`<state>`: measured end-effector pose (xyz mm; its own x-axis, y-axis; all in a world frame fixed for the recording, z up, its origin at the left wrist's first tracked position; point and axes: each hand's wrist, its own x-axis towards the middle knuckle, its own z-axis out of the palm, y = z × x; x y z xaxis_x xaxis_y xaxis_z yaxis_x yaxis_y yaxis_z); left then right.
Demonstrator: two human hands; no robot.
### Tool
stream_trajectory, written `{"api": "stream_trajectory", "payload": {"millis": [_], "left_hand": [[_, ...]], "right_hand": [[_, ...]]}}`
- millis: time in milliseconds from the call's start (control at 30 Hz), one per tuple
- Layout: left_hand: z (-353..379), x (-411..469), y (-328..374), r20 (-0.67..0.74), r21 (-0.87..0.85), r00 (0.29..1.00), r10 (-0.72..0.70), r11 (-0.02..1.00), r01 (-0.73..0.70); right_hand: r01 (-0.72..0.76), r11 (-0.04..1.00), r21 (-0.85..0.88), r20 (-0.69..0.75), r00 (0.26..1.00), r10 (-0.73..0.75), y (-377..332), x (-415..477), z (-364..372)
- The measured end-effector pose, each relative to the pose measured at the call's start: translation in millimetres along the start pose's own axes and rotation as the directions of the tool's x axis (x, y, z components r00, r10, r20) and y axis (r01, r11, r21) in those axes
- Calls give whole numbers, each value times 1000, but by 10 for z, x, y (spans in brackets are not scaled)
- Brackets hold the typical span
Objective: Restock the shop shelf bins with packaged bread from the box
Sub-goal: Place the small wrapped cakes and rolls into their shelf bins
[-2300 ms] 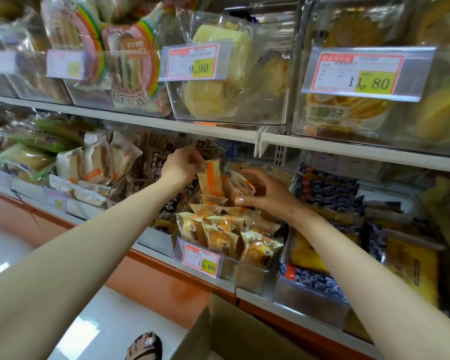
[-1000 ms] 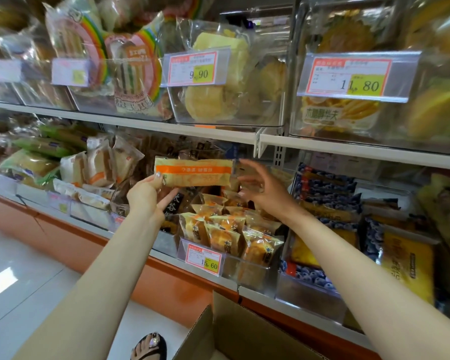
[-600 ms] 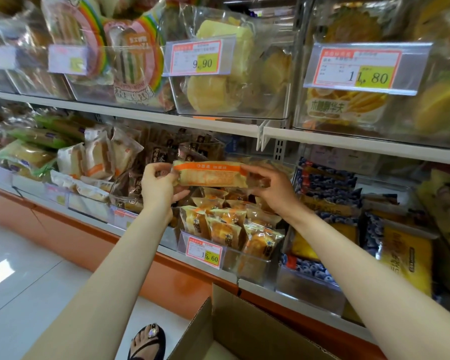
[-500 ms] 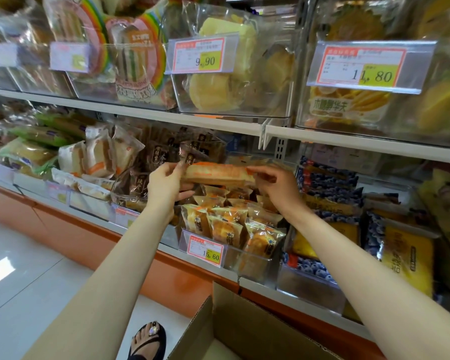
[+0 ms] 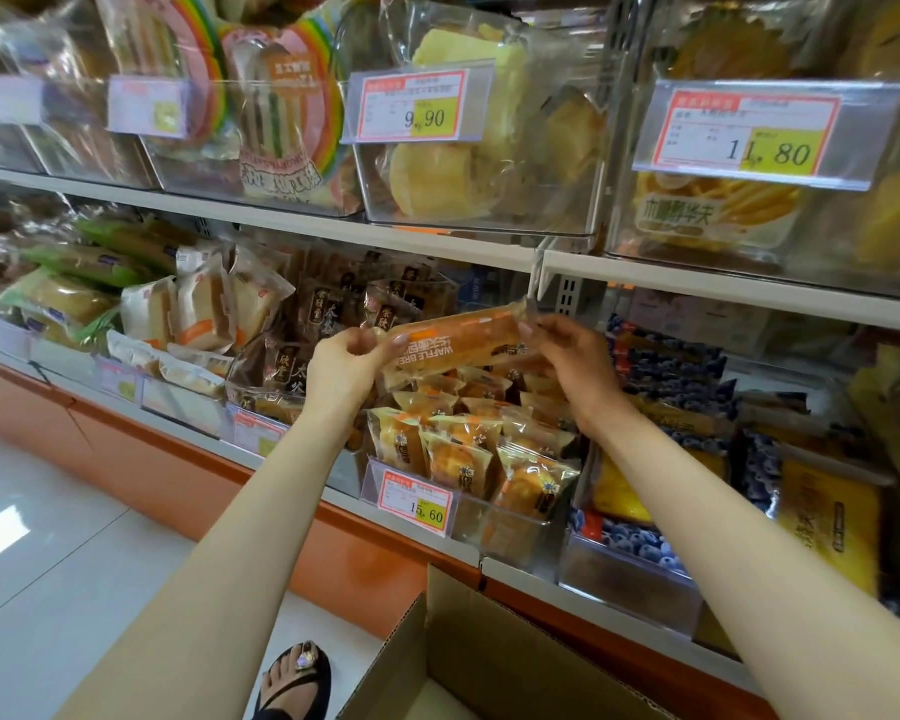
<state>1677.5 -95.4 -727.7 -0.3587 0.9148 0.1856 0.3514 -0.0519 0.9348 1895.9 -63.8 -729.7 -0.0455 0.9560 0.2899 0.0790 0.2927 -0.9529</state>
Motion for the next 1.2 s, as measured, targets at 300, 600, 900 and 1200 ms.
{"api": "stream_trajectory", "payload": {"millis": [300, 600, 900, 1200], "left_hand": [[131, 53, 36, 14, 135, 998, 64, 989, -65], [327, 144, -135, 332, 460, 931, 155, 835, -303], [460, 29, 111, 381, 427, 833, 401, 723, -543], [506, 165, 67, 287, 396, 848, 446, 751, -529]], "right_hand": [[33, 999, 8, -103, 994, -32, 0, 81, -22], [104, 974, -199, -202, 969, -145, 47, 149, 37], [118, 969, -217, -94, 986, -141, 66, 158, 154], [71, 984, -161, 106, 993, -54, 100, 177, 113]]}}
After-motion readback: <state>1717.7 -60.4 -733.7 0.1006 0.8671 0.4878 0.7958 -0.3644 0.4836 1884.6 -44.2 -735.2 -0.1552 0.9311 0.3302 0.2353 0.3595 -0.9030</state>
